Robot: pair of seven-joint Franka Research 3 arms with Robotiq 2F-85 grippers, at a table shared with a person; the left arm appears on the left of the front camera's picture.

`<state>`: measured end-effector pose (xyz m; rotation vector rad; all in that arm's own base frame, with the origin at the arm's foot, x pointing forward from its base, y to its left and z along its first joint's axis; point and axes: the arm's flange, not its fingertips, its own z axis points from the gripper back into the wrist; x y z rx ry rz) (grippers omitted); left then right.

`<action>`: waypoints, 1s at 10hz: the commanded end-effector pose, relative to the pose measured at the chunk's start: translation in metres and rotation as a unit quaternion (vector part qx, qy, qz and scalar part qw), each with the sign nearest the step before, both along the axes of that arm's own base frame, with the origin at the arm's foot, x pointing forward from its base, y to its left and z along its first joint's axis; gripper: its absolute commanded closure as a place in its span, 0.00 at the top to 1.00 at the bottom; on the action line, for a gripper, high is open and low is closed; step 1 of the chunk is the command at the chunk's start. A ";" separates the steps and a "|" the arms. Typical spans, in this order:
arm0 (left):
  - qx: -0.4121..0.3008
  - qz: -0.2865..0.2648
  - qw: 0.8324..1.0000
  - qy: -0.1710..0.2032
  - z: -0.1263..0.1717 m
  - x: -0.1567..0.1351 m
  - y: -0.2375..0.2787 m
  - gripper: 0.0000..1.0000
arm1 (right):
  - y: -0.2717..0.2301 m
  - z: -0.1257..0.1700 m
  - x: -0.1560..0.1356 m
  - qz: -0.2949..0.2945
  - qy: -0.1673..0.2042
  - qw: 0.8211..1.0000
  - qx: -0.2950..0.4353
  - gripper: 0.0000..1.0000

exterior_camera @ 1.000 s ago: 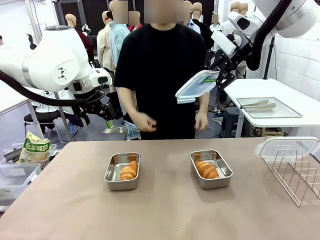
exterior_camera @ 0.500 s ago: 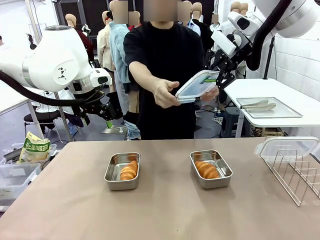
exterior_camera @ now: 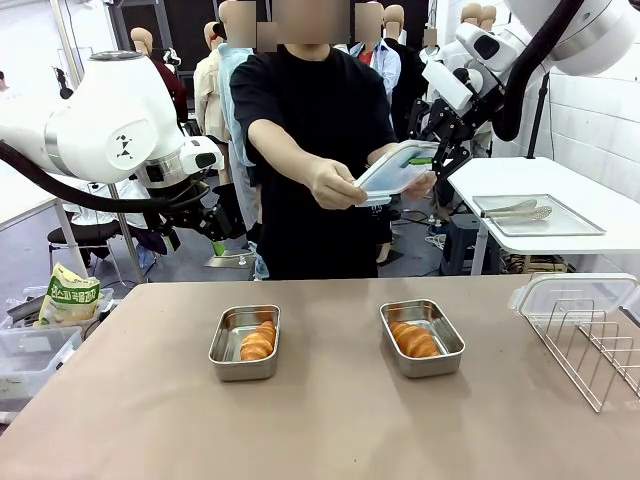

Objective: Place the bread in airtight containers.
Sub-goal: Release when the human grabs the Airtight Container lid.

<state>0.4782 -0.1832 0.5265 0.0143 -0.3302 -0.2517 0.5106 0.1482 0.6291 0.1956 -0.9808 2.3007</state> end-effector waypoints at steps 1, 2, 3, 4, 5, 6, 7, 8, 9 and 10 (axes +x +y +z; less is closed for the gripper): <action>0.001 0.001 1.000 -0.001 0.001 0.000 0.002 1.00 | 0.001 0.000 -0.001 0.002 0.000 1.000 0.002 0.00; 0.001 0.001 1.000 -0.001 0.001 0.000 0.002 1.00 | 0.001 0.000 -0.001 0.002 0.000 1.000 0.002 0.00; 0.001 0.001 1.000 -0.001 0.001 0.000 0.002 1.00 | 0.001 0.000 -0.001 0.002 0.000 1.000 0.002 0.00; 0.001 0.001 1.000 -0.001 0.001 0.000 0.002 1.00 | 0.001 0.000 -0.001 0.002 0.000 1.000 0.002 0.00; 0.001 0.001 1.000 -0.001 0.001 0.000 0.002 1.00 | 0.001 0.000 -0.001 0.002 0.000 1.000 0.002 0.00; 0.001 0.001 1.000 -0.001 0.001 0.000 0.002 1.00 | 0.001 0.000 -0.001 0.002 0.000 1.000 0.002 0.00; 0.001 0.001 1.000 -0.001 0.001 0.000 0.002 1.00 | 0.001 0.000 -0.001 0.002 0.000 1.000 0.002 0.00; 0.001 0.001 1.000 -0.001 0.001 0.000 0.002 1.00 | 0.001 0.000 -0.001 0.002 0.000 1.000 0.002 0.00; 0.001 0.001 1.000 -0.001 0.001 0.000 0.002 1.00 | 0.001 0.000 -0.001 0.002 0.000 1.000 0.002 0.00; 0.001 0.001 1.000 -0.001 0.001 0.000 0.002 1.00 | 0.001 0.000 -0.001 0.002 0.000 1.000 0.002 0.00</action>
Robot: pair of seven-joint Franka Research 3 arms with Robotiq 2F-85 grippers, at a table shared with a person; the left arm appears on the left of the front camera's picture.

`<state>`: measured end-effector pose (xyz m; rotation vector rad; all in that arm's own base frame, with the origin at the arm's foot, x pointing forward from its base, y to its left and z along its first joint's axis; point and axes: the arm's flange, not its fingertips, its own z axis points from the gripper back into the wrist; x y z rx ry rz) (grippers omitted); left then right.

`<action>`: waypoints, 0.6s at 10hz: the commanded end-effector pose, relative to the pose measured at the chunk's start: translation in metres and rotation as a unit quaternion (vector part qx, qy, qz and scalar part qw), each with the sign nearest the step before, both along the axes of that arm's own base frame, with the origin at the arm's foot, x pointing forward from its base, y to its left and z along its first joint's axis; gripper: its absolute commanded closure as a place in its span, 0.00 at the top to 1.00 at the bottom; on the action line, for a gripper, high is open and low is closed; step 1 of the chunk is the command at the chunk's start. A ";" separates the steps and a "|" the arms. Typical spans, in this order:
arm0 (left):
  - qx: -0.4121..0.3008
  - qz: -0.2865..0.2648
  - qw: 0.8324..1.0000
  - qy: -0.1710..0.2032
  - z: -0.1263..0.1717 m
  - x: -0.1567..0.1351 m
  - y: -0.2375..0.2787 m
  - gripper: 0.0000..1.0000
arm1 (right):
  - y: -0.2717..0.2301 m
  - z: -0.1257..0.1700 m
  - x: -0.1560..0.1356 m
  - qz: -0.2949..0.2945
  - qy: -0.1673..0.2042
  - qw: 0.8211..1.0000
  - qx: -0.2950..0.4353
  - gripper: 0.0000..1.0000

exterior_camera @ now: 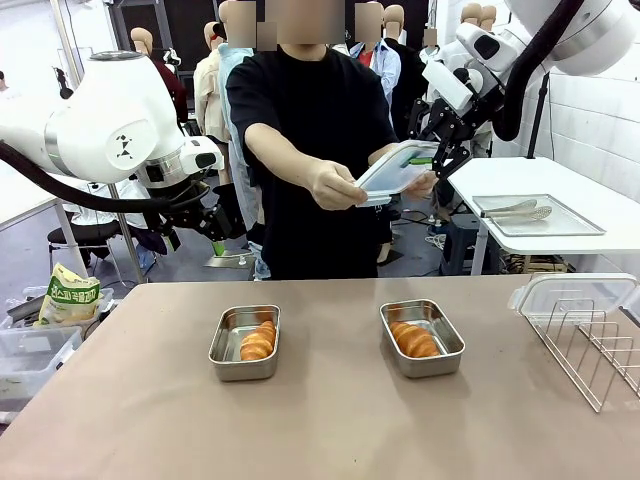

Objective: Place the bread in airtight containers.
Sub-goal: Release when the human grabs the Airtight Container lid.

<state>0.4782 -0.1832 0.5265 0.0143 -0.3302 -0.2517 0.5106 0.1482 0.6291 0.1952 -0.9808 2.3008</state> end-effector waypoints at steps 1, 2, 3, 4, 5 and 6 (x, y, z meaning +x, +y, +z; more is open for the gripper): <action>0.001 0.001 1.000 -0.001 0.001 0.000 0.002 1.00 | 0.000 0.000 0.000 0.000 0.000 1.000 0.000 0.00; 0.001 0.001 1.000 -0.001 0.001 0.000 0.002 1.00 | 0.000 0.002 -0.002 0.004 -0.003 1.000 0.000 0.00; 0.001 0.001 1.000 -0.001 0.001 0.000 0.002 1.00 | 0.000 0.002 -0.003 0.006 -0.003 1.000 0.000 0.00; 0.001 0.001 1.000 -0.001 0.001 0.000 0.002 1.00 | 0.000 0.000 -0.003 0.009 0.002 1.000 -0.003 0.00; 0.001 0.001 1.000 -0.001 0.001 0.000 0.002 1.00 | -0.001 -0.002 -0.003 0.009 0.008 1.000 -0.004 0.03; 0.001 0.001 1.000 -0.001 0.001 0.000 0.002 1.00 | -0.001 -0.003 -0.003 0.010 0.012 1.000 -0.004 0.12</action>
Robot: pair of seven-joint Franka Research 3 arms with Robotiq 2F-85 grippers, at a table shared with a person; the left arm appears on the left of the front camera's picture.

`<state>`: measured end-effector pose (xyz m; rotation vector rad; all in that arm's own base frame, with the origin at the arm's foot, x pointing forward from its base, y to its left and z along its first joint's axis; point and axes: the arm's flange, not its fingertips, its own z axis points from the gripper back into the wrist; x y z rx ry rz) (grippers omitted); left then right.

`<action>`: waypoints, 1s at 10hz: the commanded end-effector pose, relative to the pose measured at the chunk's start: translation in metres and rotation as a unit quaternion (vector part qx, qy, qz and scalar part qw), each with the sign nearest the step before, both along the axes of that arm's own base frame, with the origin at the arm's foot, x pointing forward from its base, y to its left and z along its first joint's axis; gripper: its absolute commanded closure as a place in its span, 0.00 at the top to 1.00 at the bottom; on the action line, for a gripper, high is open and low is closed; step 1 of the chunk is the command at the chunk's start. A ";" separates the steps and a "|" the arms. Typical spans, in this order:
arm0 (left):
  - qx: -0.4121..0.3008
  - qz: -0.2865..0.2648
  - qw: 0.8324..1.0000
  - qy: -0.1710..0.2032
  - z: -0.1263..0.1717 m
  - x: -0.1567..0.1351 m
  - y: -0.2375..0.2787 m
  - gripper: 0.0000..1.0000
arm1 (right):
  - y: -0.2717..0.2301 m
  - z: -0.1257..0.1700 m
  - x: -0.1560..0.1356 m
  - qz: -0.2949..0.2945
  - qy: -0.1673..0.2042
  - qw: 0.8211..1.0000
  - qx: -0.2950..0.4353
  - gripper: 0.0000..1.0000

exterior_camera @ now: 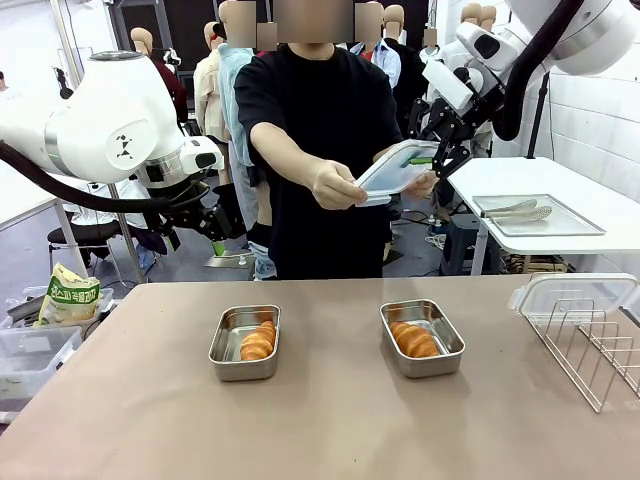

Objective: Place the bread in airtight containers.
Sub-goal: Release when the human grabs the Airtight Container lid.

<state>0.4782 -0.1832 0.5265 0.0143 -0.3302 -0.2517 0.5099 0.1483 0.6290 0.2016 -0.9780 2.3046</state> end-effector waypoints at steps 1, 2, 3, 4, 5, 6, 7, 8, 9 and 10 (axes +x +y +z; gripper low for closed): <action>0.001 0.001 1.000 -0.001 0.001 0.000 0.002 1.00 | 0.000 -0.002 -0.003 0.009 0.010 1.000 -0.009 0.27; 0.001 0.001 1.000 -0.001 0.001 0.000 0.002 1.00 | 0.001 0.000 -0.005 0.008 0.004 1.000 -0.010 0.43; 0.001 0.001 1.000 -0.001 0.001 0.000 0.002 1.00 | 0.002 0.001 -0.006 0.008 0.001 1.000 -0.009 0.59; 0.001 0.001 1.000 -0.001 0.001 0.000 0.002 1.00 | 0.001 0.001 -0.007 0.008 -0.001 1.000 -0.009 0.75; 0.001 0.001 1.000 -0.001 0.001 0.000 0.002 1.00 | 0.001 0.000 -0.008 0.007 -0.001 1.000 -0.008 0.91; 0.001 0.001 1.000 -0.001 0.001 0.000 0.002 1.00 | 0.001 0.000 -0.009 0.007 -0.002 1.000 -0.008 1.00; 0.001 0.001 1.000 -0.001 0.001 0.000 0.002 1.00 | 0.001 0.000 -0.010 0.005 -0.004 1.000 -0.008 1.00; 0.001 0.001 1.000 -0.001 0.001 0.000 0.002 1.00 | 0.000 0.000 -0.010 0.003 -0.006 1.000 -0.010 1.00; 0.001 0.001 1.000 -0.001 0.001 0.000 0.002 1.00 | -0.001 0.000 -0.010 -0.001 -0.006 1.000 -0.012 1.00; 0.001 0.001 1.000 -0.001 0.001 0.000 0.002 1.00 | -0.001 -0.001 -0.011 -0.003 -0.005 1.000 -0.013 1.00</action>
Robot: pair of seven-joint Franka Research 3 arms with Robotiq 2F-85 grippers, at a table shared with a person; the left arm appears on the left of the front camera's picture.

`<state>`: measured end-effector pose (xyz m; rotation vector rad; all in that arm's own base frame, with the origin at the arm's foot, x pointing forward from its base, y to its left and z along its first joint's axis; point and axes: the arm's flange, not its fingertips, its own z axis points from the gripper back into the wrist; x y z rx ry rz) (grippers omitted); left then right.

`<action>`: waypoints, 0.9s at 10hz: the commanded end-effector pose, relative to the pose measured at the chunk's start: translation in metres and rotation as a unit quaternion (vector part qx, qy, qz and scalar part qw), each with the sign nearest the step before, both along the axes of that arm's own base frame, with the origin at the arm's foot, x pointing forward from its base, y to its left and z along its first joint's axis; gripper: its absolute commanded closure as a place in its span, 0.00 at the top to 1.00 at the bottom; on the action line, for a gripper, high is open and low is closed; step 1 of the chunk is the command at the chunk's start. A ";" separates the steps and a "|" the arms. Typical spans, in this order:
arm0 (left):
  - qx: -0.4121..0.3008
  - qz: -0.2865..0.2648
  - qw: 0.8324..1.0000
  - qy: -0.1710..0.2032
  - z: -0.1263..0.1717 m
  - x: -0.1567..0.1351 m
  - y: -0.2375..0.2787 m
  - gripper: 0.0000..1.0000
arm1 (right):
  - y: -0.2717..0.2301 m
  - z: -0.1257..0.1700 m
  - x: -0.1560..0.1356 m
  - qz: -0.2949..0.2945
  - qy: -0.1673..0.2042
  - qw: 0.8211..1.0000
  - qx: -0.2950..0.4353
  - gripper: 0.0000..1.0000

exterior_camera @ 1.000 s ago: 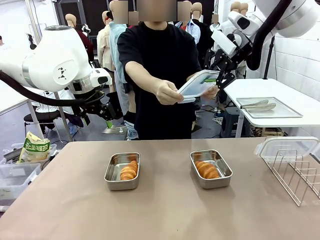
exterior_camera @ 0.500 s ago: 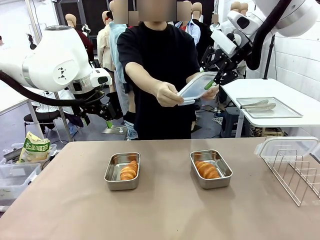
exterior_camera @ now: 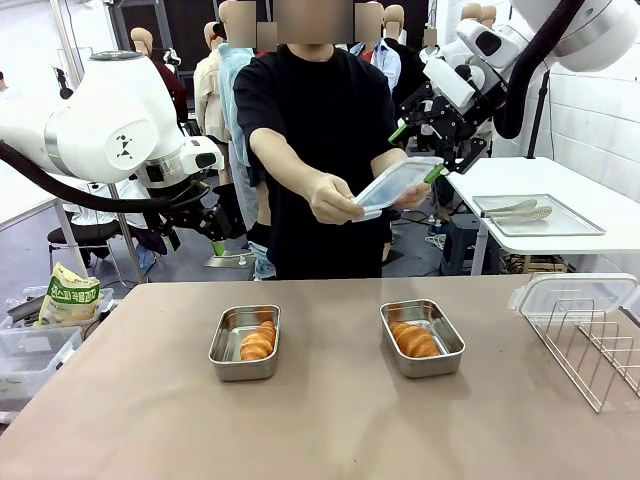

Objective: Place the bread in airtight containers.
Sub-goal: Release when the human grabs the Airtight Container lid.

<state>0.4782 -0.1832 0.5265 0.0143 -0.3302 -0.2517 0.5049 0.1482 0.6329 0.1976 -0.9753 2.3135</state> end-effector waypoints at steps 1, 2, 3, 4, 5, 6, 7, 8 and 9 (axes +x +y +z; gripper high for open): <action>0.001 0.001 1.000 -0.001 0.001 0.000 0.002 1.00 | 0.000 -0.007 -0.005 -0.008 -0.002 1.000 -0.013 1.00; 0.001 0.001 1.000 -0.001 0.001 0.000 0.002 1.00 | 0.000 -0.008 -0.005 -0.012 -0.001 1.000 -0.022 1.00; 0.001 0.001 1.000 -0.001 0.001 0.000 0.002 1.00 | 0.000 -0.009 -0.004 -0.017 0.003 1.000 -0.024 1.00; 0.001 0.001 1.000 -0.001 0.001 0.000 0.002 1.00 | 0.001 -0.009 -0.003 -0.031 0.011 0.999 -0.032 1.00; 0.001 0.001 1.000 -0.001 0.001 0.000 0.002 1.00 | -0.002 -0.004 0.000 -0.002 0.002 1.000 -0.009 1.00; 0.001 0.001 1.000 -0.001 0.001 0.000 0.002 1.00 | -0.002 -0.004 0.000 -0.002 0.002 1.000 -0.009 1.00; 0.001 0.001 1.000 -0.001 0.001 0.000 0.002 1.00 | -0.002 -0.004 0.000 -0.002 0.002 1.000 -0.009 1.00; 0.001 0.001 1.000 -0.001 0.001 0.000 0.002 1.00 | -0.002 -0.004 0.000 -0.002 0.002 1.000 -0.009 1.00; 0.001 0.001 1.000 -0.001 0.001 0.000 0.002 1.00 | -0.002 -0.004 0.000 -0.002 0.002 1.000 -0.009 1.00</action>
